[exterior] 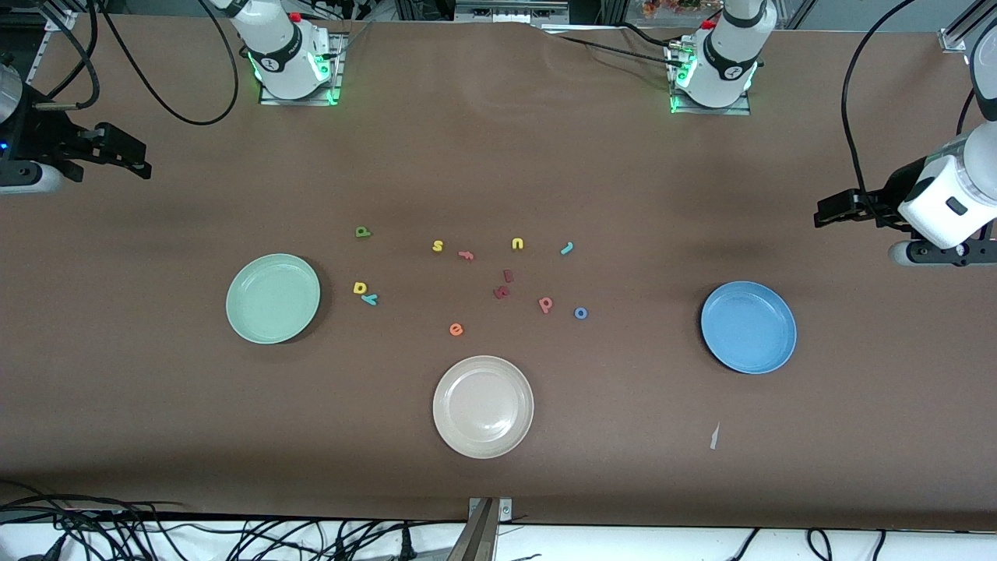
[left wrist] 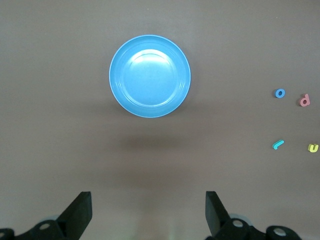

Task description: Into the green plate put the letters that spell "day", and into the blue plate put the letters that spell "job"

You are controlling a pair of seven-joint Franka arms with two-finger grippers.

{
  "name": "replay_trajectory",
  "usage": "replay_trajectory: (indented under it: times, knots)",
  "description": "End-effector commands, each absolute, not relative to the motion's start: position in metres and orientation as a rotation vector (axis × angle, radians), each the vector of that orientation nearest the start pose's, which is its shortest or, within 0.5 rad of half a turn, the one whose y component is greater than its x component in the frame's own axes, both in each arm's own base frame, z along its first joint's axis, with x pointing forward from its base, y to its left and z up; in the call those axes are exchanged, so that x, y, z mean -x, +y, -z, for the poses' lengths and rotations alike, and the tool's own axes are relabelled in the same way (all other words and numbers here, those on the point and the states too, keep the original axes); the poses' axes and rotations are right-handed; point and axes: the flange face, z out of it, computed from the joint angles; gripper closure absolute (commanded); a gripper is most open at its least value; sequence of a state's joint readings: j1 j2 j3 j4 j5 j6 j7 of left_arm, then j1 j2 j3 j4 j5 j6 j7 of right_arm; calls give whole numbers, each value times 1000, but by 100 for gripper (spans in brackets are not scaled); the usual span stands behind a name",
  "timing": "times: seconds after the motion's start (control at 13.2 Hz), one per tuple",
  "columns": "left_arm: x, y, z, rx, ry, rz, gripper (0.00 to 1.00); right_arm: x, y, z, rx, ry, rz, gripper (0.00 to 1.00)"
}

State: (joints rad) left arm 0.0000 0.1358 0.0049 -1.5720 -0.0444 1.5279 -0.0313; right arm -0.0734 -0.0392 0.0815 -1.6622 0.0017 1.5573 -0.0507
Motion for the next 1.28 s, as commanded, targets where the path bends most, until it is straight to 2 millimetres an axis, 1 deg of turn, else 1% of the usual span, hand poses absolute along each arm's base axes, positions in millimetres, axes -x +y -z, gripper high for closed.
replay_trajectory:
  times: [0.0, 0.23, 0.38, 1.21]
  knots:
    - [-586, 0, -548, 3167, -29, -288, 0, -537, 6, -609, 3136, -115, -109, 0]
    - [-588, 0, -544, 3168, -29, -297, 0, -537, 6, -609, 3136, -115, -109, 0]
    - [-591, 1, -549, 3168, -31, -278, 0, -537, 6, -609, 3136, -115, -109, 0]
    - [-593, 1, -550, 3167, -31, -270, 0, -537, 5, -609, 3136, -113, -108, 0]
